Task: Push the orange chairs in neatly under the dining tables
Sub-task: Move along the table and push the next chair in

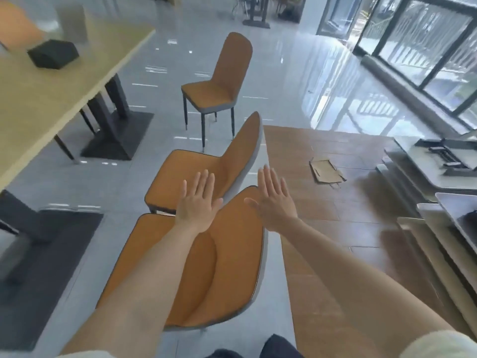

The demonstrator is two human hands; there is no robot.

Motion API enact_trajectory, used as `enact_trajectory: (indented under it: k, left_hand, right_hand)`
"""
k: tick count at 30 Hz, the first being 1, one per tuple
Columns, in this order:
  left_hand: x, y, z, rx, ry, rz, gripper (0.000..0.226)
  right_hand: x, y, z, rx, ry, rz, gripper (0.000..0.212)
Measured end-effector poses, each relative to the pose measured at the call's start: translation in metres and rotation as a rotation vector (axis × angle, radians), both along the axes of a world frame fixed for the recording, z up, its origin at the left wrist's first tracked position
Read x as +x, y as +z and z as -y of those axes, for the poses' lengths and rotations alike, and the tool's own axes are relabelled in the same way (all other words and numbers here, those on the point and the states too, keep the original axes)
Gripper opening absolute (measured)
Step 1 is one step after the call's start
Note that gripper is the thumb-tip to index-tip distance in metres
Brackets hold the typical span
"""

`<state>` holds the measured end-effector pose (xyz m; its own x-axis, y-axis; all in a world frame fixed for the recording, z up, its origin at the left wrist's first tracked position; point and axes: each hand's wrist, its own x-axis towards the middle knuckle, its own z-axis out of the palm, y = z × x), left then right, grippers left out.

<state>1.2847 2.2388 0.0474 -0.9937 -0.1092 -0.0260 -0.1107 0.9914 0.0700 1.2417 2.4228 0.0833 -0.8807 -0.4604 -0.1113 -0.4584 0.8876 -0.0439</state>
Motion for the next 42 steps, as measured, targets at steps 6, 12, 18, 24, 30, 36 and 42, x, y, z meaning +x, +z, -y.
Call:
enact_trajectory:
  k: [6, 12, 18, 24, 30, 36, 42]
  left_hand:
    - [-0.016, -0.012, -0.016, -0.010, 0.317, 0.051, 0.066]
    - [-0.019, -0.034, -0.056, 0.024, 0.723, 0.026, 0.066]
    - [-0.006, -0.047, -0.144, 0.167, 1.039, 0.137, 0.074]
    - [0.011, -0.052, -0.202, 0.415, 1.150, 0.238, 0.088]
    - [0.014, -0.066, -0.203, 0.239, 1.170, 0.243, 0.042]
    - [0.020, -0.075, -0.194, 0.174, 1.147, 0.154, 0.033]
    - [0.031, -0.079, -0.151, 0.155, 1.172, 0.196, 0.037]
  right_hand:
    - [-0.076, -0.022, 0.028, 0.006, 0.370, 0.061, 0.074]
    - [-0.129, -0.047, 0.039, 0.072, 0.820, 0.074, 0.075]
    - [-0.146, -0.063, 0.009, 0.132, 1.179, 0.169, 0.078]
    - [-0.162, -0.082, -0.015, 0.228, 1.554, 0.253, 0.092]
    - [-0.159, -0.084, 0.000, 0.254, 1.542, 0.148, 0.060]
    - [-0.153, -0.098, 0.012, -0.006, 1.653, 0.043, 0.047]
    - [-0.144, -0.107, 0.059, 0.038, 1.622, 0.028, 0.026]
